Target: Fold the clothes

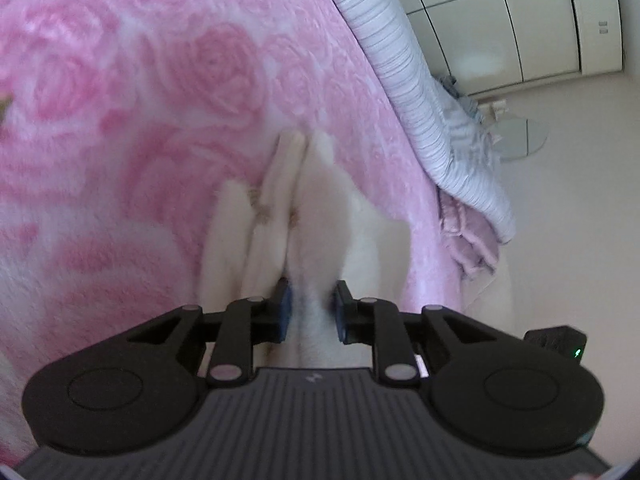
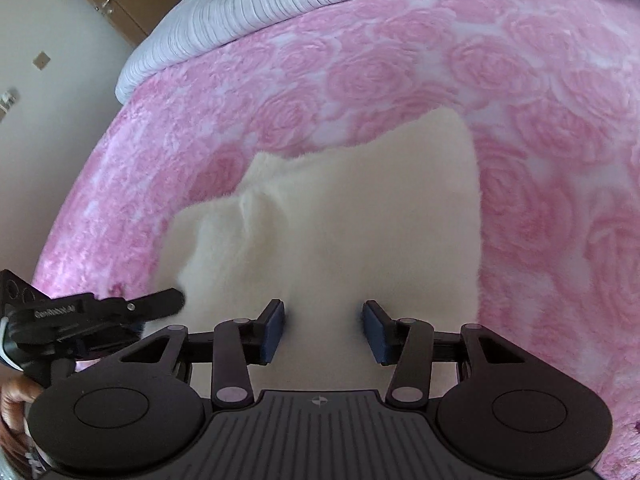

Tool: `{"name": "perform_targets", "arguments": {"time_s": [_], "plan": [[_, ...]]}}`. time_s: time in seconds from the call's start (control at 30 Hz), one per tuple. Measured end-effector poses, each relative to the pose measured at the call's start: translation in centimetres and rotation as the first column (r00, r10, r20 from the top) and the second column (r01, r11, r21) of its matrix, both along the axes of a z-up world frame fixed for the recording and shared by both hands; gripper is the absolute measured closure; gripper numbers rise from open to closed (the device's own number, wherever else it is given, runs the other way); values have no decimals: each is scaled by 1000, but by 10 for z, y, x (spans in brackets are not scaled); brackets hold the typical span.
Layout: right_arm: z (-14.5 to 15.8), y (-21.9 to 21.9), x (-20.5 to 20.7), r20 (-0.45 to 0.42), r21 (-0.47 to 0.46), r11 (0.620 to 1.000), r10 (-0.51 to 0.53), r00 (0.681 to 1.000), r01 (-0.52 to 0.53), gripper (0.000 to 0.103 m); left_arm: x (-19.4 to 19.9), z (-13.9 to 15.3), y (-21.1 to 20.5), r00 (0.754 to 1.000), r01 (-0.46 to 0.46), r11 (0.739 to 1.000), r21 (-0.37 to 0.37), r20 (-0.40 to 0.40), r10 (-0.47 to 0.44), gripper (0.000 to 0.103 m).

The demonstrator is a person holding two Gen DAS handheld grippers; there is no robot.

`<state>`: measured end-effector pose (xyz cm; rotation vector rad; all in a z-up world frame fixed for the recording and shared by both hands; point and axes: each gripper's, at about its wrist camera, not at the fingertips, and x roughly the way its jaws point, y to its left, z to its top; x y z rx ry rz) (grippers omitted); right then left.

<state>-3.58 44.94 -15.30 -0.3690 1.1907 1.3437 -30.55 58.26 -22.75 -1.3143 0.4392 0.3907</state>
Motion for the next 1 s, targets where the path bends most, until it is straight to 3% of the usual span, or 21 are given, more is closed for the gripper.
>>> {"name": "perform_targets", "arguments": {"time_s": [0.37, 0.77, 1.0], "plan": [[2, 5, -11, 50, -11, 1000, -6, 999, 7, 55, 0, 5, -1, 1000, 10, 1000, 29, -13, -10, 85], [9, 3, -19, 15, 5, 1000, 21, 1000, -21, 55, -19, 32, -12, 999, 25, 992, 122, 19, -27, 89], [8, 3, -33, 39, 8, 1000, 20, 999, -21, 55, -32, 22, -11, 999, 12, 994, 105, 35, -16, 89]]}}
